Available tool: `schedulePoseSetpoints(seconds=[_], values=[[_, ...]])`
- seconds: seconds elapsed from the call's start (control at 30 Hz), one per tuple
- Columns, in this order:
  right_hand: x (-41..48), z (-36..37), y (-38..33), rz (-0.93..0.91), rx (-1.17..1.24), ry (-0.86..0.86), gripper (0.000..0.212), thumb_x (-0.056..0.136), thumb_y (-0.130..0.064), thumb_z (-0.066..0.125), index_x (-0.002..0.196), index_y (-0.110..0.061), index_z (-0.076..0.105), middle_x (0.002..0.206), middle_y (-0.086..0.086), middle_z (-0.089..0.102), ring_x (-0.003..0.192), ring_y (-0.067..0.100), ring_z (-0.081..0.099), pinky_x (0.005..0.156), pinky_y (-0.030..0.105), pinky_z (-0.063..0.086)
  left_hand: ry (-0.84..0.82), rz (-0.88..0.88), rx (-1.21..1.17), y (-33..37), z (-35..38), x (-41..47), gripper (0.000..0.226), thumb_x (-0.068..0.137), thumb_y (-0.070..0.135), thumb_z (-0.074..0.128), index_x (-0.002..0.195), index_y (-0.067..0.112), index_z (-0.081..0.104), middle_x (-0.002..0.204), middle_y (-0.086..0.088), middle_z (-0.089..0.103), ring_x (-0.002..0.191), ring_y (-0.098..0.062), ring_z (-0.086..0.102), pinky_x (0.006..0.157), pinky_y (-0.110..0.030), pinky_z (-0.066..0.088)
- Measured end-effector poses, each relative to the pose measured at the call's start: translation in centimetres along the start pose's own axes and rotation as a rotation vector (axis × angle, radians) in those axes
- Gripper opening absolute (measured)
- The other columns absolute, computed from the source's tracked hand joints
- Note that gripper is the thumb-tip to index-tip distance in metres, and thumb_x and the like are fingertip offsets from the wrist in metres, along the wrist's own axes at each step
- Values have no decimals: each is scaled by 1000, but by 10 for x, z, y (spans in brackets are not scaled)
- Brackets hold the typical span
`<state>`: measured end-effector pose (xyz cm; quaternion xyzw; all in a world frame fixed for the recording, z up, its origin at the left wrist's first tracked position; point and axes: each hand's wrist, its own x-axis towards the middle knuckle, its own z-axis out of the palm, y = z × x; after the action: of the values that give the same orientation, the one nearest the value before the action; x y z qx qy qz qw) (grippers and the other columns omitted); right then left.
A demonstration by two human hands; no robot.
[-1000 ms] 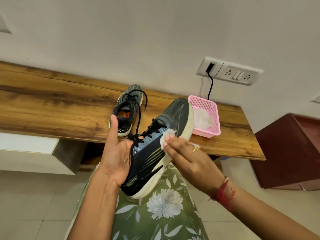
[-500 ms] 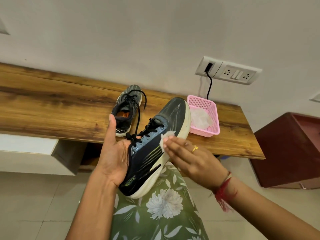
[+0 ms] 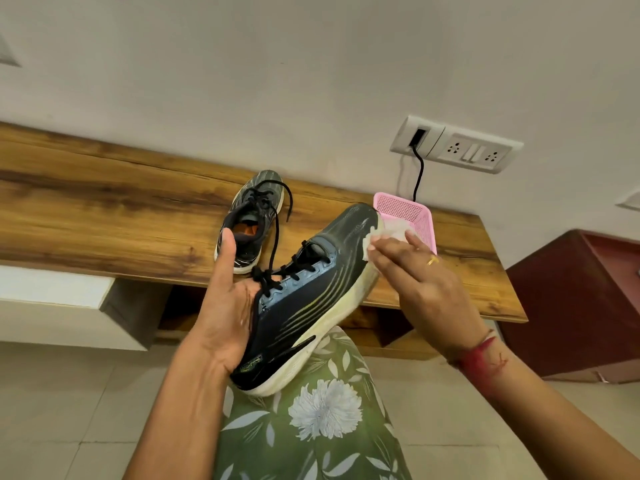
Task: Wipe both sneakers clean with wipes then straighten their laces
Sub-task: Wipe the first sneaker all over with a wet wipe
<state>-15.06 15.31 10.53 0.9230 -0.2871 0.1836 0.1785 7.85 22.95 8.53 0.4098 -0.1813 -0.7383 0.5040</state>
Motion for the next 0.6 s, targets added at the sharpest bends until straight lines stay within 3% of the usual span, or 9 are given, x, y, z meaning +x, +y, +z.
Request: schedulePoseSetpoints(seconds=[0.1, 0.23, 0.43, 0.53, 0.6], values=[[1, 6, -8, 2, 40, 16, 32, 86, -1, 49, 115, 3, 62, 117, 18, 62, 109, 28, 60, 109, 42, 31, -36, -2, 22, -1, 4, -1, 103, 69, 85, 24, 111, 2, 69, 116, -20, 67, 108, -32, 65, 95, -43, 43], [-18, 13, -29, -210, 73, -108, 30, 90, -6, 48, 116, 1, 62, 120, 17, 62, 113, 27, 58, 107, 44, 35, -18, 24, 75, -1, 1, -1, 99, 67, 83, 26, 106, 5, 73, 113, -19, 69, 107, -31, 66, 93, -42, 43], [-6, 11, -9, -16, -41, -11, 33, 87, -1, 48, 118, 3, 60, 122, 19, 60, 114, 31, 57, 107, 47, 30, 7, 73, 111, -1, 0, 1, 95, 68, 82, 27, 112, 8, 70, 114, -19, 68, 109, -30, 65, 100, -44, 41], [-14, 16, -30, -151, -5, -102, 34, 88, -6, 43, 115, 1, 62, 119, 18, 62, 111, 28, 59, 106, 47, 31, 10, 69, 146, 1, 2, -1, 87, 71, 80, 23, 98, 16, 77, 110, -17, 70, 104, -27, 68, 91, -40, 45], [-17, 16, -21, -189, -69, -131, 35, 89, -7, 42, 116, 1, 62, 120, 18, 62, 112, 29, 59, 106, 50, 29, 30, 63, 169, 1, -1, -2, 88, 72, 79, 24, 101, 14, 76, 108, -16, 71, 104, -26, 68, 89, -38, 46]])
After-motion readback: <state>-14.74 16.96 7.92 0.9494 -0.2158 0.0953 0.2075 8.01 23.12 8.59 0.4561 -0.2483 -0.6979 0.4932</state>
